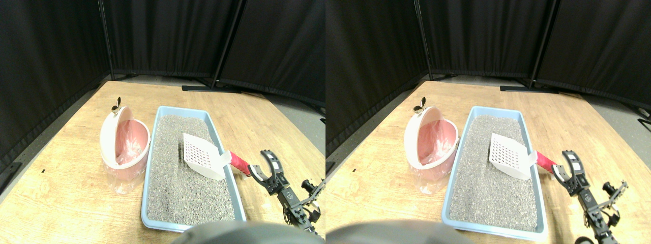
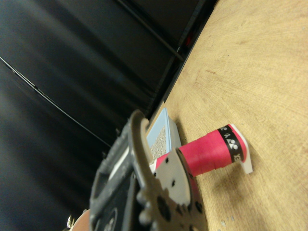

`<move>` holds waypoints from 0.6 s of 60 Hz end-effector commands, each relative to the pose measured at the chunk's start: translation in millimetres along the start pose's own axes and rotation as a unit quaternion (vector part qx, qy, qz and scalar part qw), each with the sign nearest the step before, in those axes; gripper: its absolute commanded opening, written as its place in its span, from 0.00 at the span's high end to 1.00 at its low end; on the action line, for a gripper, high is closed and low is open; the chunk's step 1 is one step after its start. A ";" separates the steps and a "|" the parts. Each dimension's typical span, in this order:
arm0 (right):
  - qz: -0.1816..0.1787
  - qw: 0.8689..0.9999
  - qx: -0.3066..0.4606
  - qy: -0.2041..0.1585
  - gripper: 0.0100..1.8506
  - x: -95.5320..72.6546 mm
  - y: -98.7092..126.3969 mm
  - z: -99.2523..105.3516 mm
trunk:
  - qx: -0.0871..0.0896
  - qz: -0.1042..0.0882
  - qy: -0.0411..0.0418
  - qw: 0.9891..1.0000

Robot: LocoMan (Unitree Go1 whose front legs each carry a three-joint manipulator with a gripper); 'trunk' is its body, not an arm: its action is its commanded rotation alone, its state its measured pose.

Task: Scoop (unimanual)

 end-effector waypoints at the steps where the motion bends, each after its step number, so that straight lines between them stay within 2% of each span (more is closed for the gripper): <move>1: 0.026 0.999 -0.035 -0.032 0.98 -0.8 2.1 0.3 | -0.011 -0.008 -0.001 1.000; 4: 0.044 0.996 -0.055 -0.056 0.98 -3.3 2.8 -2.3 | -0.011 -0.011 0.001 1.000; 8: 0.046 0.994 -0.076 -0.069 0.98 -4.8 2.6 -6.5 | -0.010 -0.014 0.001 1.000; 25: 0.043 0.989 -0.113 -0.080 0.98 -13.7 4.8 -15.6 | -0.009 -0.031 0.006 0.999; 28: 0.039 0.989 -0.122 -0.080 0.98 -15.4 5.1 -15.8 | -0.008 -0.034 0.005 0.999; 36: -0.003 0.990 -0.124 -0.064 0.98 -19.0 4.2 -13.0 | -0.007 -0.045 0.006 0.999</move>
